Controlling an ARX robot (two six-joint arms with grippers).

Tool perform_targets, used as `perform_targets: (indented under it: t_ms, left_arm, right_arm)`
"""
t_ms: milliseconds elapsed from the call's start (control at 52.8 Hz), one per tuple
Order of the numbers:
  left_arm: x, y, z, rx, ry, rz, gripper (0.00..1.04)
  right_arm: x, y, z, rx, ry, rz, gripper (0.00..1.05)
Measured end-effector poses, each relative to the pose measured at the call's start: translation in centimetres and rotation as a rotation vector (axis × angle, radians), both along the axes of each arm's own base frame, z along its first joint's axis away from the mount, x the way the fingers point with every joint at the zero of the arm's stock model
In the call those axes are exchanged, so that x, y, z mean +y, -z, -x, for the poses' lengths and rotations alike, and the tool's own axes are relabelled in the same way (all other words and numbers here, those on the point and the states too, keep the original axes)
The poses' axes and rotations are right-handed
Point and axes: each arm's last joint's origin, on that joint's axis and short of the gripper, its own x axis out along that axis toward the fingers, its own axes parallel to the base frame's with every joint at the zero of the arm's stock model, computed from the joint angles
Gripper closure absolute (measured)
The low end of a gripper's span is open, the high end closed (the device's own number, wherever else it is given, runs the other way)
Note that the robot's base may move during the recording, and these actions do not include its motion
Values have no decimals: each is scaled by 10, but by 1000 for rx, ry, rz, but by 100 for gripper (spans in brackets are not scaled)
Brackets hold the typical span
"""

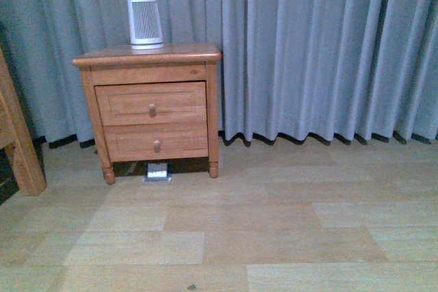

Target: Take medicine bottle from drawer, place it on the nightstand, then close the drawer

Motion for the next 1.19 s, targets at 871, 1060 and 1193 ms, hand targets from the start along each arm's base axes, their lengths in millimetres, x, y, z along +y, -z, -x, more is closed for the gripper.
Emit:
perform_targets:
  t_ms: [871, 1060, 1193]
  left_arm:
    - [0, 0, 0, 0, 0, 0, 7]
    - [0, 0, 0, 0, 0, 0, 7]
    - [0, 0, 0, 0, 0, 0, 7]
  right_arm:
    - [0, 0, 0, 0, 0, 0, 7]
    - [0, 0, 0, 0, 0, 0, 7]
    - [0, 0, 0, 0, 0, 0, 7]
